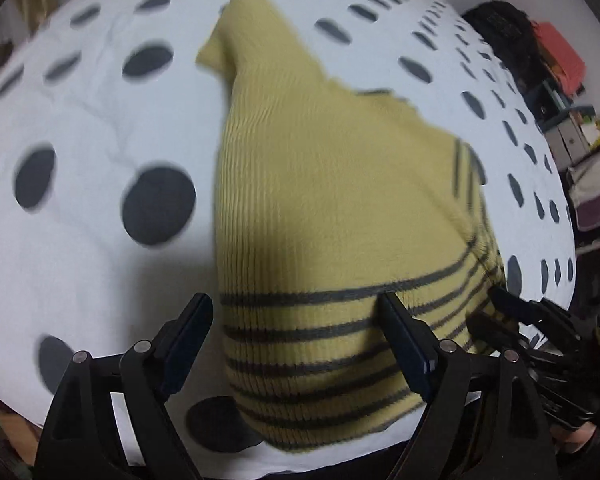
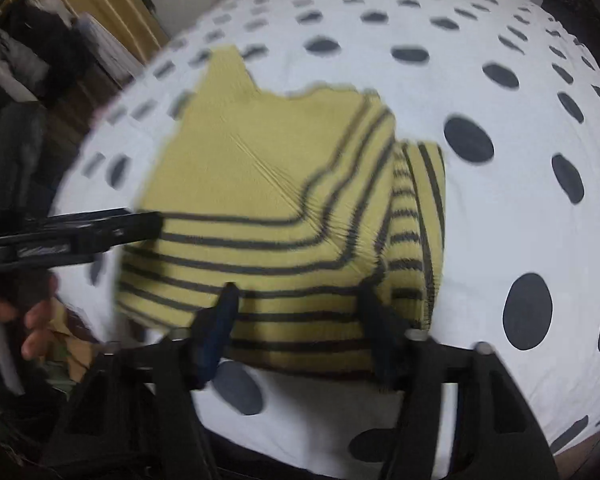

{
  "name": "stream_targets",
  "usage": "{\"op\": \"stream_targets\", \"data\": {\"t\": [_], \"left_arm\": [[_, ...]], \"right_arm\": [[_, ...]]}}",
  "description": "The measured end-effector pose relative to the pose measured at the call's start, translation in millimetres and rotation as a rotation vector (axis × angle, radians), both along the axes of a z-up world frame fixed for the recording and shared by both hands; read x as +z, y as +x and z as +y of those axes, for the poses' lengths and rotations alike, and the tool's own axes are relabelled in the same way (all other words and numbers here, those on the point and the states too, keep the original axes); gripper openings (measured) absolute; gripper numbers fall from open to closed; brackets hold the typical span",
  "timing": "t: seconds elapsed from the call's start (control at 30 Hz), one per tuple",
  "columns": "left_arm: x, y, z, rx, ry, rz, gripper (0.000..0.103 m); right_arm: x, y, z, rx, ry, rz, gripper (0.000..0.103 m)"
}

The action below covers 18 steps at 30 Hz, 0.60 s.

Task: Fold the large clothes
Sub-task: 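Release the stack and lift both grippers away from the folded cardigan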

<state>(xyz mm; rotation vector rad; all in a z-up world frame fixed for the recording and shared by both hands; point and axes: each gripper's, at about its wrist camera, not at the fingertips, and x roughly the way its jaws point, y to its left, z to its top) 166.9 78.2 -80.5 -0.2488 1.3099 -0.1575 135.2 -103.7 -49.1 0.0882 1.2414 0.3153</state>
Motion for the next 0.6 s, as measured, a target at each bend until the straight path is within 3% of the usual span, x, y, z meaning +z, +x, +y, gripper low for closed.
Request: {"op": "stream_targets", "data": {"t": [0.07,0.13,0.17,0.3,0.37,0.43,0.53,0.6], "left_arm": [[-25,3,9,0.052,-0.073,0.014,0.103],[-38,0,19,0.099,-0.165,0.029,0.103],[-39,-2,21,0.108,-0.175,0.028,0.103],[-10,-25,13,0.111,-0.061,-0.045,0.097],[8,-45,1,0.090,-0.004,-0.104,0.097],[17,-60,-12,0.057,0.019,-0.155,0.098],[2,-64,-32,0.027,0.114,-0.127,0.098],[-8,-70,-33,0.040,0.120,-0.114,0.098]], "right_arm": [[-20,3,-3,0.008,-0.053,-0.010,0.042],[-22,1,-10,0.017,-0.039,-0.023,0.038],[-21,1,-14,0.003,-0.032,-0.022,0.036],[1,-16,-10,-0.047,-0.064,-0.059,0.032],[16,-31,-3,-0.059,-0.114,-0.108,0.037],[17,-37,1,-0.057,-0.133,-0.120,0.050],[-6,-27,8,-0.056,-0.217,-0.090,0.052],[-14,-24,8,-0.072,-0.222,-0.090,0.053]]}}
